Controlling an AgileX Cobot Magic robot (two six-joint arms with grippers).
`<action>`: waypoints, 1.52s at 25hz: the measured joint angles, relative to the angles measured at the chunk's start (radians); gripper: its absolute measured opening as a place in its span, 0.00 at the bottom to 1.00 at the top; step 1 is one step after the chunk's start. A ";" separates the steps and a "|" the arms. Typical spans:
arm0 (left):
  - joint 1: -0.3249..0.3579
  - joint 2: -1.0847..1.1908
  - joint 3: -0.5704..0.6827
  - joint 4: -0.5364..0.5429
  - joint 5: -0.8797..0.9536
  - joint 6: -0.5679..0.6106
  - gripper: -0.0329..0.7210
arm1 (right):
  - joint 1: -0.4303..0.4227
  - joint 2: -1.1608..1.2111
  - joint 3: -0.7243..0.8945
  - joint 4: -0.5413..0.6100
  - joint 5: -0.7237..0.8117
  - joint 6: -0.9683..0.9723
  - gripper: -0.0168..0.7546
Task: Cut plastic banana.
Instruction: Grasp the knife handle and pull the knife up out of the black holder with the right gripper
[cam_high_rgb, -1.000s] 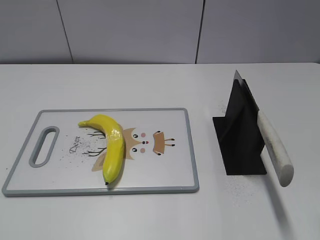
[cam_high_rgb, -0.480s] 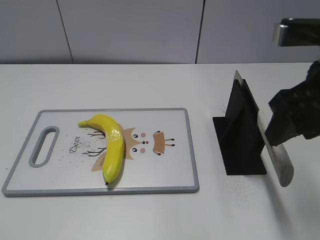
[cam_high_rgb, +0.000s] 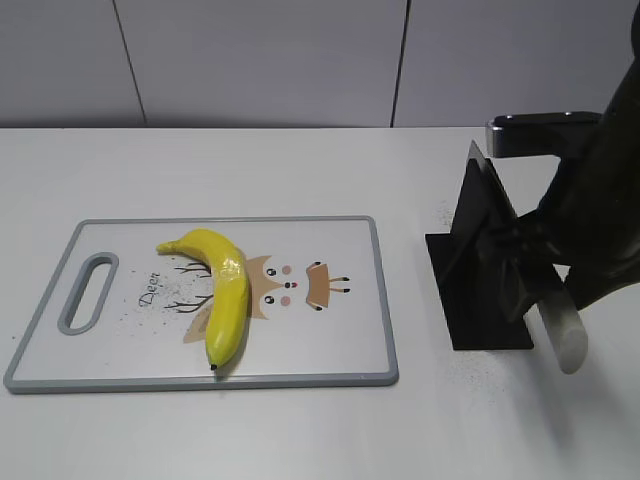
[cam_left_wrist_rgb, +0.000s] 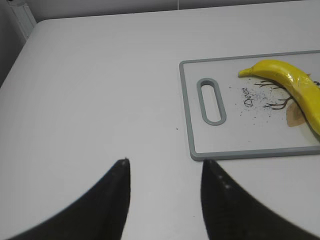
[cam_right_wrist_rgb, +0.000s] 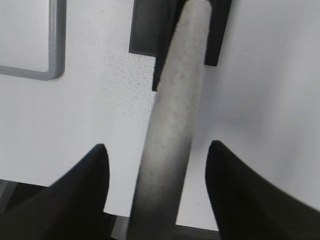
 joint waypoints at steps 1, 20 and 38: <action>0.000 0.000 0.000 0.000 0.000 0.000 0.63 | 0.000 0.012 0.000 0.000 0.000 0.004 0.58; 0.000 0.000 0.000 -0.002 -0.001 0.000 0.63 | -0.001 -0.080 0.000 0.019 -0.001 0.095 0.23; 0.000 0.034 -0.029 -0.007 -0.135 0.000 0.66 | 0.001 -0.253 -0.154 0.026 0.017 -0.033 0.23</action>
